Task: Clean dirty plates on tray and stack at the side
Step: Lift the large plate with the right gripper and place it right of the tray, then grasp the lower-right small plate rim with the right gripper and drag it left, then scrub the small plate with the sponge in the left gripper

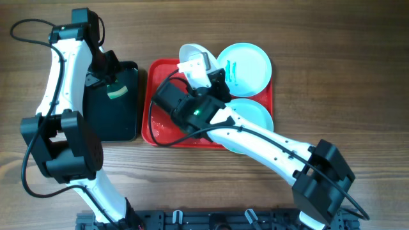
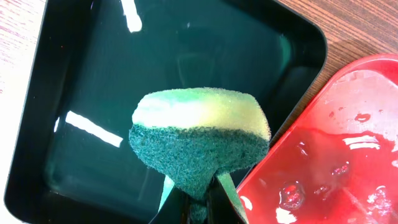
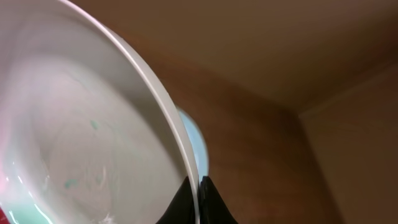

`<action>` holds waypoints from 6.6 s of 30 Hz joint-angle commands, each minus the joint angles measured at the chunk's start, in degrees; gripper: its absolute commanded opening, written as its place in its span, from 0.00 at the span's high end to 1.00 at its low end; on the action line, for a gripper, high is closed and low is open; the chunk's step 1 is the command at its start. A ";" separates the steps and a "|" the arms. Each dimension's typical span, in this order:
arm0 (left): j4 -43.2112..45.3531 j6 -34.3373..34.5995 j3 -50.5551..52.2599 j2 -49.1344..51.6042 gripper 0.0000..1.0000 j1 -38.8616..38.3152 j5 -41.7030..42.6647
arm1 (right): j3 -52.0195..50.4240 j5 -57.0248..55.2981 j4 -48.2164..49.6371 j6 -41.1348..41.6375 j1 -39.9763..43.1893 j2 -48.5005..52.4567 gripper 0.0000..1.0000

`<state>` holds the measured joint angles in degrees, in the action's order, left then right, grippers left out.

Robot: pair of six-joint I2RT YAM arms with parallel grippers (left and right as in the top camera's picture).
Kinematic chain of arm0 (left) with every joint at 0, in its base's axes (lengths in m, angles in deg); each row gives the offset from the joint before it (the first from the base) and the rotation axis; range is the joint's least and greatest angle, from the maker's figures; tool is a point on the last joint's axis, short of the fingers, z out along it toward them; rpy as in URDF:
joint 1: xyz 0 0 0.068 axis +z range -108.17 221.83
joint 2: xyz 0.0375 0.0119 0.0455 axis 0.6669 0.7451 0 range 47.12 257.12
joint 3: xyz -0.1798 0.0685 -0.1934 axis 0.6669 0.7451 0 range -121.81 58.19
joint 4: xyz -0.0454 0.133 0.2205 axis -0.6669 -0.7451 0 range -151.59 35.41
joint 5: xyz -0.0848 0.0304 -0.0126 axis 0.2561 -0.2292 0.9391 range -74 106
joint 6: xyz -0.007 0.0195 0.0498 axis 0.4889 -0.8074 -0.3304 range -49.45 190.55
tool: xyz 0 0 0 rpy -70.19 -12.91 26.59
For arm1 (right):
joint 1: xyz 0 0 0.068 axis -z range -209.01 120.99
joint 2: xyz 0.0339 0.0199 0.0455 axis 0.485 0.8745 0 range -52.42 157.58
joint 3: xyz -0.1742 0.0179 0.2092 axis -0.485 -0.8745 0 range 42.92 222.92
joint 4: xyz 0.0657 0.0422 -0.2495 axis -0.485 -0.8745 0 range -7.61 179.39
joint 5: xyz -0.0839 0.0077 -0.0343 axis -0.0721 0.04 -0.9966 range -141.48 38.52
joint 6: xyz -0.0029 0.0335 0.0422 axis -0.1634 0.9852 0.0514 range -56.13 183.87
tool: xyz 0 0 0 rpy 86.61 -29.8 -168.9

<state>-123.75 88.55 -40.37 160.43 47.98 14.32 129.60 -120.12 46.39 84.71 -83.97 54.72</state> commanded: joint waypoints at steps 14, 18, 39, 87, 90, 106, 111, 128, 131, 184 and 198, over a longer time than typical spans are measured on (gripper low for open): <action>0.79 0.92 0.33 -0.72 0.96 0.09 -0.33 | 0.33 11.15 0.24 0.76 -2.19 -0.98 0.96; 0.66 0.90 0.33 -0.72 0.96 0.09 -0.33 | 0.33 22.73 -4.17 8.55 -0.59 -3.69 0.96; -0.52 -2.86 0.31 -0.85 0.96 0.07 1.84 | 0.26 84.11 -13.75 3.08 48.24 -12.81 0.96; 0.59 -7.30 0.31 -0.83 0.96 -7.06 8.63 | -36.83 83.14 -0.13 1.84 47.01 -15.65 0.72; 0.59 -7.30 0.31 -0.83 0.96 -7.06 8.66 | -36.89 82.66 0.00 1.81 45.88 -15.47 0.73; 0.81 -7.30 0.31 -0.83 0.96 -7.06 7.91 | -29.66 84.06 5.31 11.21 30.49 -15.45 0.96; 0.79 -7.32 0.31 -0.83 0.96 -7.06 6.08 | -29.53 84.06 15.15 16.46 28.11 -12.74 0.96; 0.83 -7.13 0.33 -0.81 0.96 -8.90 8.70 | -24.61 82.14 27.41 18.32 23.89 3.91 0.84; 0.81 -7.43 0.33 -0.48 0.96 -11.93 8.70 | -24.20 82.12 28.68 18.29 23.89 4.33 0.95; 13.31 17.62 24.11 1.99 0.96 -25.16 -20.50 | -19.39 86.44 22.43 4.72 23.63 4.33 0.96; 16.48 -22.08 24.09 1.97 0.96 -25.75 29.24 | -19.39 86.44 22.40 4.81 23.63 4.33 0.96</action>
<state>-108.82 73.51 -17.35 160.83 23.11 30.04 108.99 -34.42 68.60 90.11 -59.84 58.72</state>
